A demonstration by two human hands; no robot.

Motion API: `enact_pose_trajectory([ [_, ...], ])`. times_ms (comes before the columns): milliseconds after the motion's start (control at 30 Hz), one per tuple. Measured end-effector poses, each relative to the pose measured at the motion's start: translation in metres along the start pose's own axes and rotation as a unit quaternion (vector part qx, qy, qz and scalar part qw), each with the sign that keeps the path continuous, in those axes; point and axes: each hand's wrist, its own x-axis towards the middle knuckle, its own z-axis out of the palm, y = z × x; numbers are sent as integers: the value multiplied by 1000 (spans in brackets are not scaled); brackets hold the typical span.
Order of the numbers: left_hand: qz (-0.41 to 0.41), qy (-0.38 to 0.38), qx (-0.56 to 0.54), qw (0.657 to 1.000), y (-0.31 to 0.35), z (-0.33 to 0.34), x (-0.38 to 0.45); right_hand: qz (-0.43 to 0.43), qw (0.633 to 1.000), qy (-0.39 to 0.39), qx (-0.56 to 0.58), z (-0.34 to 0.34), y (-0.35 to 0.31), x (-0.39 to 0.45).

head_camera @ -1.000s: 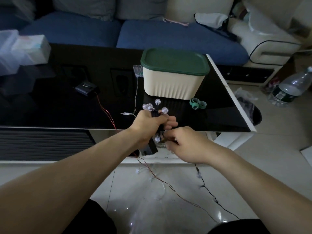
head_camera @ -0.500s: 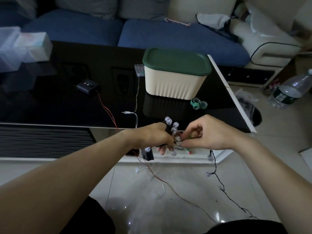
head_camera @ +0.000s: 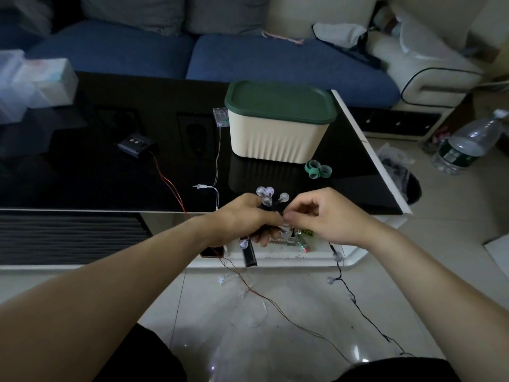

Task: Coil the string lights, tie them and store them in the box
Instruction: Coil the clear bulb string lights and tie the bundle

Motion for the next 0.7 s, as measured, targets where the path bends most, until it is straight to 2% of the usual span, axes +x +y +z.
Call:
enact_pose_trajectory([
  [167, -30, -37, -44, 998, 0, -5, -3, -7, 997, 56, 58, -1, -1, -1],
  [300, -37, 27, -87, 995, -3, -5, 2, -27, 995, 69, 72, -1, -9, -2],
  [400, -69, 48, -202, 976, -3, -4, 6, -53, 994, 41, 87, 0, -16, -4],
  [467, -80, 24, -250, 965, -1, -5, 7, -66, 993, 48, 81, 2, -18, -5],
  [600, -42, -60, -208, 975, 5, -5, 2, -96, 988, 94, 72, 2, -16, -3],
  [700, -26, -93, -237, 967, 9, -5, -1, -107, 983, 137, 53, 6, -17, -2],
])
